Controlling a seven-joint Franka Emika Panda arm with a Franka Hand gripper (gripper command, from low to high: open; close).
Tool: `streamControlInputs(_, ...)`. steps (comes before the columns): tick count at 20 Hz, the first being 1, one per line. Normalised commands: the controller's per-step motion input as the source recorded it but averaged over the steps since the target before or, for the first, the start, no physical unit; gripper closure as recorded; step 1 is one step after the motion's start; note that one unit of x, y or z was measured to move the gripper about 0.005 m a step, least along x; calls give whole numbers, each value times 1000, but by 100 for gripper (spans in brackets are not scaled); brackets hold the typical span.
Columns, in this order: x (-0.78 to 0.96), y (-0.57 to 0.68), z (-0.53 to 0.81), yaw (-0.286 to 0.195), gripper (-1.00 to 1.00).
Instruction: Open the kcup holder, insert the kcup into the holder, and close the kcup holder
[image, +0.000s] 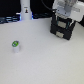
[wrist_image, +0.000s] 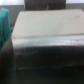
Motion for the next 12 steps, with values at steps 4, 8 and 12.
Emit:
streamControlInputs(4,-313,94,-18,-6,100)
streamControlInputs(8,-26,0,4,-7,100)
streamControlInputs(12,147,-19,3,-20,100)
